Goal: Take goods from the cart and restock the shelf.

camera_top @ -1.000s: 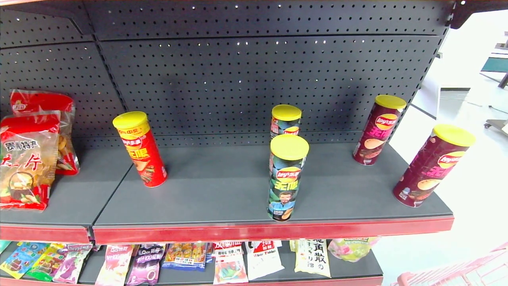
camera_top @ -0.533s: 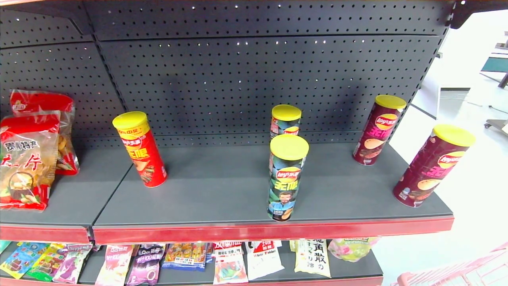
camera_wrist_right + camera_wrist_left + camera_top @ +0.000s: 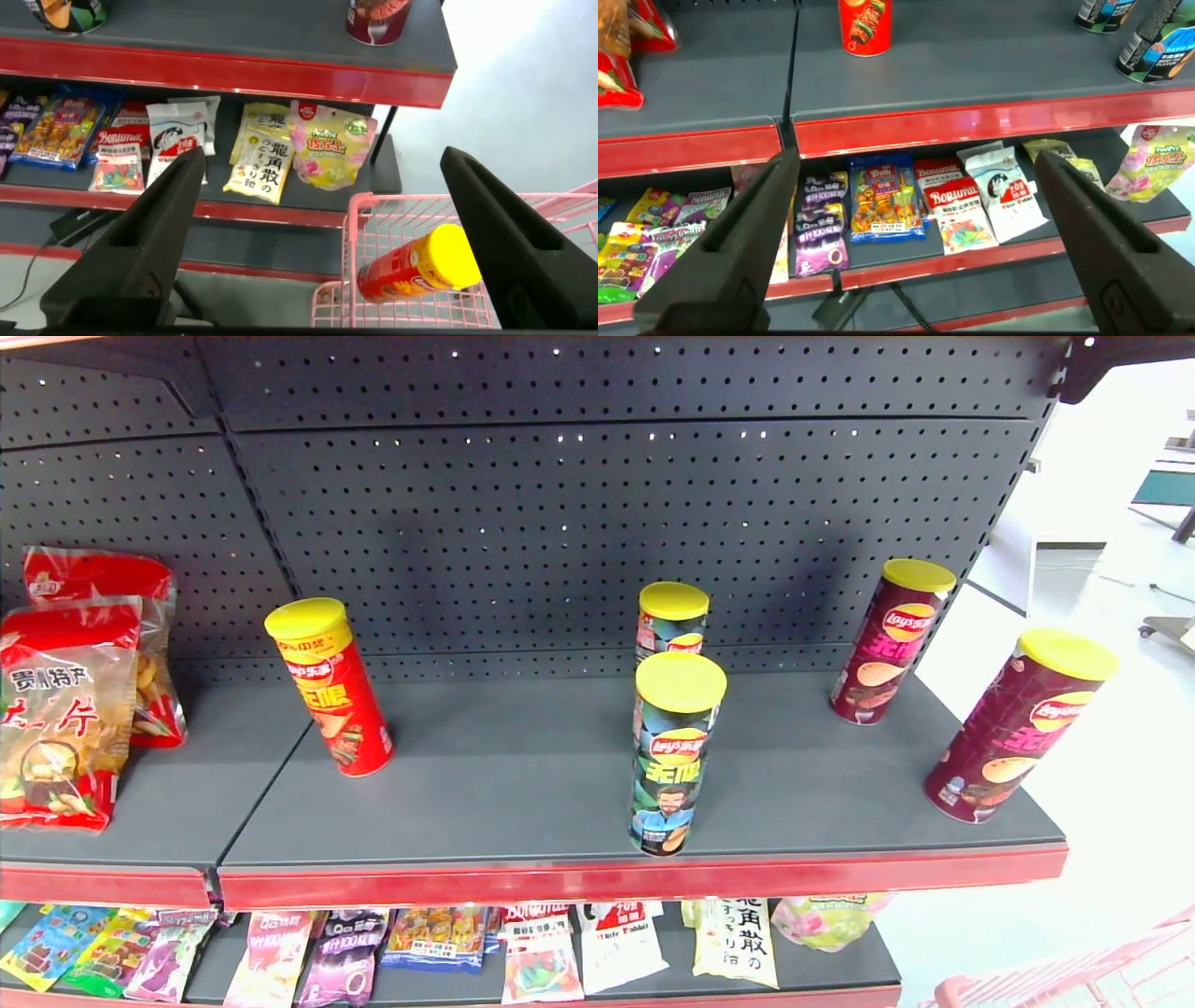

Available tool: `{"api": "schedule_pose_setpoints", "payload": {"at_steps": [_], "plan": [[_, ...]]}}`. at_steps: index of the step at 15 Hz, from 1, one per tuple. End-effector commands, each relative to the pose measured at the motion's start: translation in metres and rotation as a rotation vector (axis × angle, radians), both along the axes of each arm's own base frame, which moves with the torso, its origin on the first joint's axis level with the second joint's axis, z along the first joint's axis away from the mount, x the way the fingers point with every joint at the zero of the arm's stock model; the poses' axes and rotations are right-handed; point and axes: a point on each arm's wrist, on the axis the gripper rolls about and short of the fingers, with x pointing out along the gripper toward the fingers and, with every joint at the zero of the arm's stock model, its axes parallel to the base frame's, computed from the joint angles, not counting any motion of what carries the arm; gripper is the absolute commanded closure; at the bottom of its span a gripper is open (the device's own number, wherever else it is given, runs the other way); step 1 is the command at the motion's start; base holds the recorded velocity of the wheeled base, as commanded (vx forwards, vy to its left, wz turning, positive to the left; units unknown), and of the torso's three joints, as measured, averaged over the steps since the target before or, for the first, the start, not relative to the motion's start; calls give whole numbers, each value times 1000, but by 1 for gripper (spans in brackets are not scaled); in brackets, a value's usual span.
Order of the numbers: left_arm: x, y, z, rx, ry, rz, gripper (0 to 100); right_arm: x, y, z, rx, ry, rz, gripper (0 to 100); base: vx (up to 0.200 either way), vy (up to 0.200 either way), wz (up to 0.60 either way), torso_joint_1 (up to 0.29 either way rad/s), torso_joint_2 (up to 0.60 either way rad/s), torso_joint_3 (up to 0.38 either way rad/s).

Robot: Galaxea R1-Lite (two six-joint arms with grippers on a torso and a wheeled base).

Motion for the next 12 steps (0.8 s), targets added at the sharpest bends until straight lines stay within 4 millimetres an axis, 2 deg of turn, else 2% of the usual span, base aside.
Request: {"api": "schedule_pose_setpoints", "payload": {"at_steps": [1,6,12], "plan": [[0,0,0,0,5,1,0,-3,-1,-4,3,-35,1,0,0,0,0,0,0,0],[0,0,0,13,3,-4,0,-3,0,-4,-2,-42,1,0,0,0,0,0,0,0],[0,0,0,13,3,-4,0,-3,-1,-5,-31,-41,-7,0,-200,0,0,2,6,4]]}}
